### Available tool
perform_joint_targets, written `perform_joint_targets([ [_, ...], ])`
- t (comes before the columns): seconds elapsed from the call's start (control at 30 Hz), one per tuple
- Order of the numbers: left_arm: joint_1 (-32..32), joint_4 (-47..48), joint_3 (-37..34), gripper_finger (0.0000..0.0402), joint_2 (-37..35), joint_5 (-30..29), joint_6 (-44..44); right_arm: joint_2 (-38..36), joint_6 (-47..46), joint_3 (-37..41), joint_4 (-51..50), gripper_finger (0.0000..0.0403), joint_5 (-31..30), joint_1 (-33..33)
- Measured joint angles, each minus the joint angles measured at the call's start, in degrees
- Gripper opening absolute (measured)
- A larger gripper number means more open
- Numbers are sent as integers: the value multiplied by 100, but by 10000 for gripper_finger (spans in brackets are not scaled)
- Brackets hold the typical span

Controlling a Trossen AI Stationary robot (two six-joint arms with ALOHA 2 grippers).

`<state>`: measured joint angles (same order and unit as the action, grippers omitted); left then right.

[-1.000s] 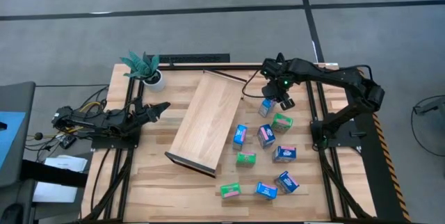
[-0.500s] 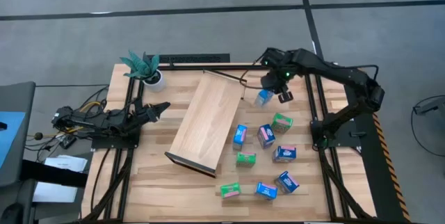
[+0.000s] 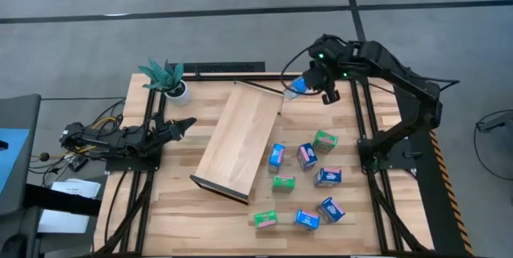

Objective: Stack cereal on shelf
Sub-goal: Put the top light blue cereal box on the shelf

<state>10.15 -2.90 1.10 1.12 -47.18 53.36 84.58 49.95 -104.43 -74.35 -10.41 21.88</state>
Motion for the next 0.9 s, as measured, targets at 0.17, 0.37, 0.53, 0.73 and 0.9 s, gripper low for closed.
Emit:
perform_joint_targets([
  [0.17,0,0,0,279,-2,2,0,6,74,-123,471,161,4,-619],
  [0.37,-1,0,0,279,-1,3,0,292,423,-122,1047,161,23,-1211],
  [0.53,-2,-1,0,279,0,40,0,763,660,-119,915,161,-23,-1324],
  [0.73,-1,-2,0,280,0,90,0,1141,898,-117,1043,170,-127,-1228],
  [0.9,-2,-2,0,280,0,90,0,1138,904,-117,1103,207,-173,-1160],
])
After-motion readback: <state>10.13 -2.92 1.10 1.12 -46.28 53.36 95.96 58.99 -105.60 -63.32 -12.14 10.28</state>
